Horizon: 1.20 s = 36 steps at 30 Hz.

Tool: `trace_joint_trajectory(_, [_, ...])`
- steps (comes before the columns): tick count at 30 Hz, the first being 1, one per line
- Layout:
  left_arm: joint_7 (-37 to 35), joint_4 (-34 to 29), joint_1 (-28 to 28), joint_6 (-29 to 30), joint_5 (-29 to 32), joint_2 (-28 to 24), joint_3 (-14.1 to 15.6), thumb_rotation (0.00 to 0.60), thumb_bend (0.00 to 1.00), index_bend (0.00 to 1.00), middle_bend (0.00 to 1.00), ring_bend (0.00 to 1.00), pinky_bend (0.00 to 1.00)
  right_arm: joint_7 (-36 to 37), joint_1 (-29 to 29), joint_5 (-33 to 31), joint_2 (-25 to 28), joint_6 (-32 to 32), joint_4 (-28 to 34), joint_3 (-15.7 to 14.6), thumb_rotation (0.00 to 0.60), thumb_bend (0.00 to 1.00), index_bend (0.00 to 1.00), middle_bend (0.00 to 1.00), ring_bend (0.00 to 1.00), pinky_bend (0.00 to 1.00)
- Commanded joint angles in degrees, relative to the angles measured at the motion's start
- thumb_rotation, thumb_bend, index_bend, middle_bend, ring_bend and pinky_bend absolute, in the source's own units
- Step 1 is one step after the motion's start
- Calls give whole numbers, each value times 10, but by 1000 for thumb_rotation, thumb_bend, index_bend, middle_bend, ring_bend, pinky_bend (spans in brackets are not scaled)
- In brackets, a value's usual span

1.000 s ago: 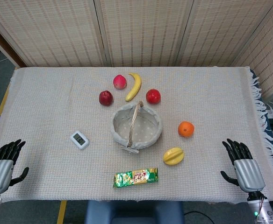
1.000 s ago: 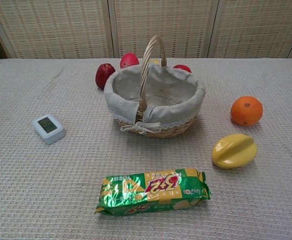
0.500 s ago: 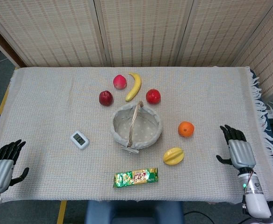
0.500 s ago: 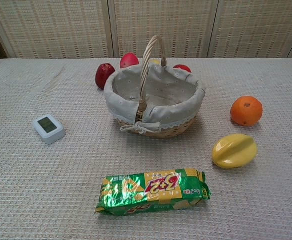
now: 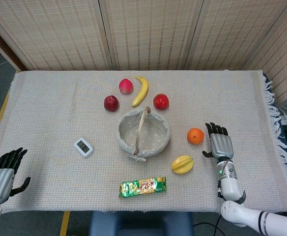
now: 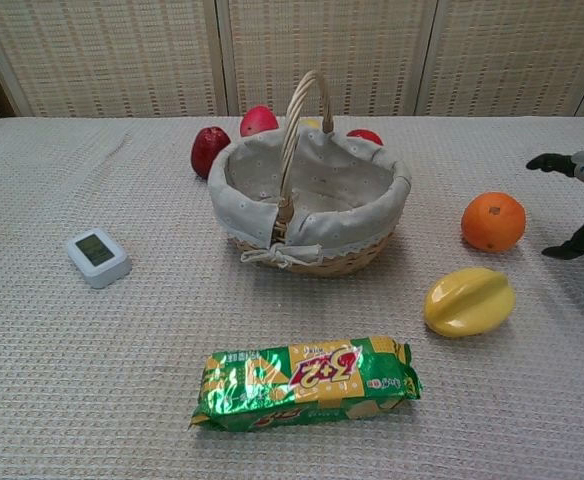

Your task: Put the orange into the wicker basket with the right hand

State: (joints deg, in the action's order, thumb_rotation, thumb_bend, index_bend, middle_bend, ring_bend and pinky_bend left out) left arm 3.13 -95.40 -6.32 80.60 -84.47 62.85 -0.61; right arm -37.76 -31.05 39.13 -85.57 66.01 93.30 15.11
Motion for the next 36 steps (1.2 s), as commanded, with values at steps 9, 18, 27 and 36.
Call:
trace_joint_trajectory(9, [-6,-2,-1,-4,-1,-3,2,600,346,0,0,0,67,-42,-52,-43,-58,4,-56,7,600,119,0,0,0,53])
trace_joint_trajectory(18, [-13,-5,0,-6,2,-6,2,600,347,0,0,0,67,-45,-75,-64,-100,0,-107,10,600,119,0,0,0,53])
trace_joint_trajectory(27, [-17,-8,-1,-9,5,-8,3,600,347,0,0,0,67,-33,-93,-59,-146,-7,-173,12,600,165,43,84,60,232])
trace_joint_trajectory(36, [-21,-9,0,-10,7,-10,2,600,349,0,0,0,67,35,-85,21,-170,18,-194,13,600,294,121,561,573,634])
